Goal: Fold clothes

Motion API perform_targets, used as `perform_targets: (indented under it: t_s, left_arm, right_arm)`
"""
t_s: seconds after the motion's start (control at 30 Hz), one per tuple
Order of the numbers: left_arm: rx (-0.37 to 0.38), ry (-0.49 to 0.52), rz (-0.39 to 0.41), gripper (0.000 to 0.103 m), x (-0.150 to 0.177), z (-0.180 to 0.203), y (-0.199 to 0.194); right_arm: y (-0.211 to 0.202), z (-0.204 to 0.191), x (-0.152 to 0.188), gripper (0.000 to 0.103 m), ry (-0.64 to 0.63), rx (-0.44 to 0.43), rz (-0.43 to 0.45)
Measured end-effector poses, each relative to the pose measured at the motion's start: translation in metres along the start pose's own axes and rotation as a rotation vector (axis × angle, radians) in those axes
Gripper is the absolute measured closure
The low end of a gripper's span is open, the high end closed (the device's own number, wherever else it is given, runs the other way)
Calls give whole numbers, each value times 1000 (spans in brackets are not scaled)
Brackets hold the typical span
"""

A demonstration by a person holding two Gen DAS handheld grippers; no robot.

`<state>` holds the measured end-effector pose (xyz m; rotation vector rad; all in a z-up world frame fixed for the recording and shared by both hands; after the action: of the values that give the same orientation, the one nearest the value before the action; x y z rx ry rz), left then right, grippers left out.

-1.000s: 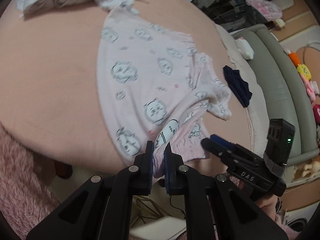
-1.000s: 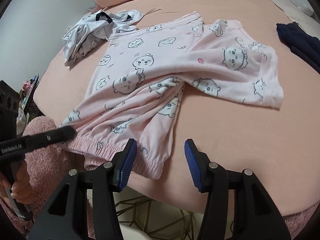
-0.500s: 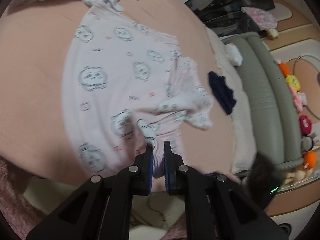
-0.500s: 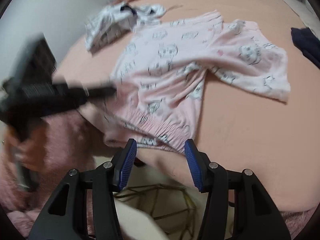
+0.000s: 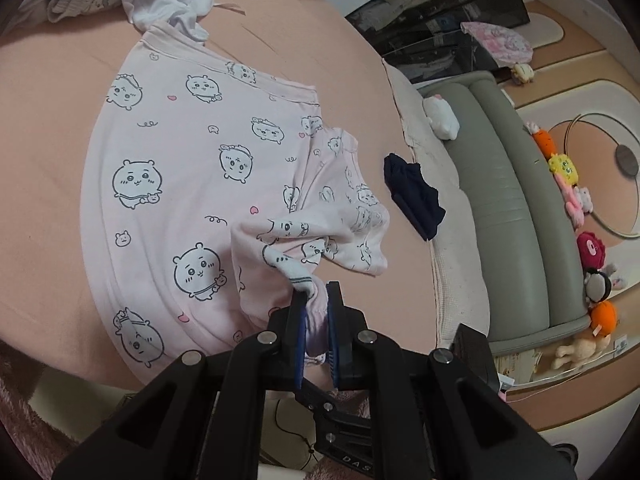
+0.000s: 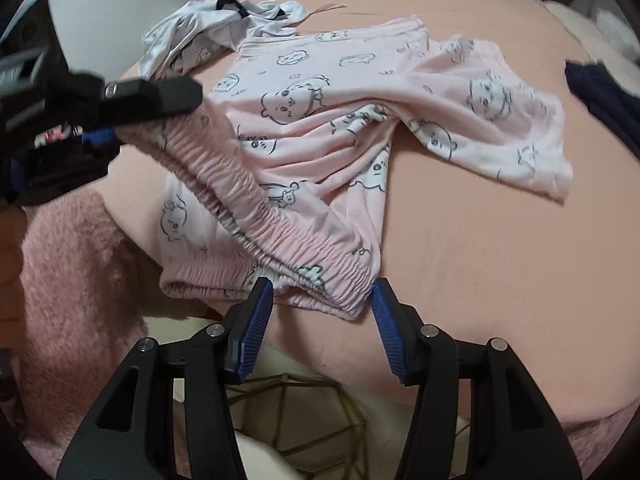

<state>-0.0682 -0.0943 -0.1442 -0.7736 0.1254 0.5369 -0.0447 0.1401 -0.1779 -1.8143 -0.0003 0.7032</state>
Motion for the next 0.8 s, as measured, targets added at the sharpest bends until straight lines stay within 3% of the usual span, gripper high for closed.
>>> perform_targets:
  t_s: [0.27,0.37,0.5,0.63,0.8]
  left_arm:
    - [-110,-26,-38,93,18,-33,9]
    - [-106,-55,-92,93,24,-49,20]
    - [-86,-83,-137,91,26,-59,34]
    - [-107,-32,-114,93,26,-52,34]
    - [-121,-15,-26,94,24,-38,9]
  right_arm:
    - [1,15,2,49,45,76,-4]
    - [1,25,9,49,52,107,-27]
    - [-5,30,11,49,88,86,-9]
    - [-3,28,5,49,101,73,27]
    - [4,30,1,49,158,95,4]
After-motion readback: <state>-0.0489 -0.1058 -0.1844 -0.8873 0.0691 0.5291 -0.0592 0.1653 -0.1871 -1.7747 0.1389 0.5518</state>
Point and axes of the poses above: each gripper's, at about its wrist camera, not at the fingertips, and y roughly the way its jaws point, z to its right, x to its underside, the point moved 2 cm from there along y, roughly the way its jaws point, and after that the axes turned 2 degrees about z, right-handed, at the moved point
